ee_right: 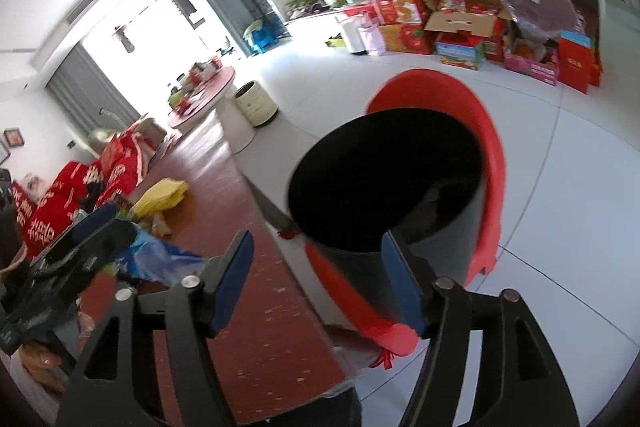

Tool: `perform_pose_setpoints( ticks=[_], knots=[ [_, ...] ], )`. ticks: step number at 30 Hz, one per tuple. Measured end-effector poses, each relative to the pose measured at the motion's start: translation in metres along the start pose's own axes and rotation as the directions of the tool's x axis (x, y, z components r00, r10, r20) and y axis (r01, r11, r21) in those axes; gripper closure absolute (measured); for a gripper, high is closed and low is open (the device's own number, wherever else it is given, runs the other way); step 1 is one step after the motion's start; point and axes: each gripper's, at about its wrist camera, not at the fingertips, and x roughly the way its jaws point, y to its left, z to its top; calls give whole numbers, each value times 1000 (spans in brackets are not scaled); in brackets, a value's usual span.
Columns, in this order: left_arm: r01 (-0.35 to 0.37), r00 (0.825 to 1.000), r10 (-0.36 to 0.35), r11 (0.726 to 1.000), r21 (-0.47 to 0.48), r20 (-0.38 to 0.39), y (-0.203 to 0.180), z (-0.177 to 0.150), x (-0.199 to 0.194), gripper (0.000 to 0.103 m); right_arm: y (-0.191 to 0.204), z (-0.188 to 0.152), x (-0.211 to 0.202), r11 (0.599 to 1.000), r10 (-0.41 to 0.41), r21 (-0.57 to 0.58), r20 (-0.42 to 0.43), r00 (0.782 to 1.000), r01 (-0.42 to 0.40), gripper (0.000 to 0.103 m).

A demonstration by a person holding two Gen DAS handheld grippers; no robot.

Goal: Collect trash
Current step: 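Grasp the green plastic bag with the left gripper while the right grasps the blue bag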

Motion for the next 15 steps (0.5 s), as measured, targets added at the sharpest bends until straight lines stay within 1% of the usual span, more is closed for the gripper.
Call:
perform_pose_setpoints(
  ticks=[1, 5, 7, 9, 10, 12, 15],
  knots=[
    [-13, 1000, 13, 1000, -5, 5, 9, -3, -4, 0, 6, -2, 0, 1000, 3, -14, -3, 1000, -4, 30],
    [-116, 993, 118, 992, -49, 29, 58, -24, -30, 0, 37, -9, 4, 995, 24, -92, -25, 999, -27, 20],
    [-157, 987, 159, 984, -85, 21, 84, -34, -35, 0, 53, -14, 5, 991, 36, -129, -39, 999, -41, 20],
    [-196, 980, 197, 972, -127, -5, 114, -46, -39, 0, 70, -18, 10, 984, 45, -171, -57, 997, -54, 20],
    [-223, 975, 222, 962, -160, -25, 133, -54, -41, 0, 76, -21, 11, 981, 48, -185, -64, 997, -60, 20],
    [-242, 970, 236, 950, -196, -57, 162, -68, -41, 0, 91, -26, 15, 974, 58, -214, -83, 995, -74, 20],
    [-299, 954, 286, 925, -236, -90, 198, -85, -43, 0, 114, -33, 22, 960, 73, -261, -109, 991, -100, 20]
  ],
)
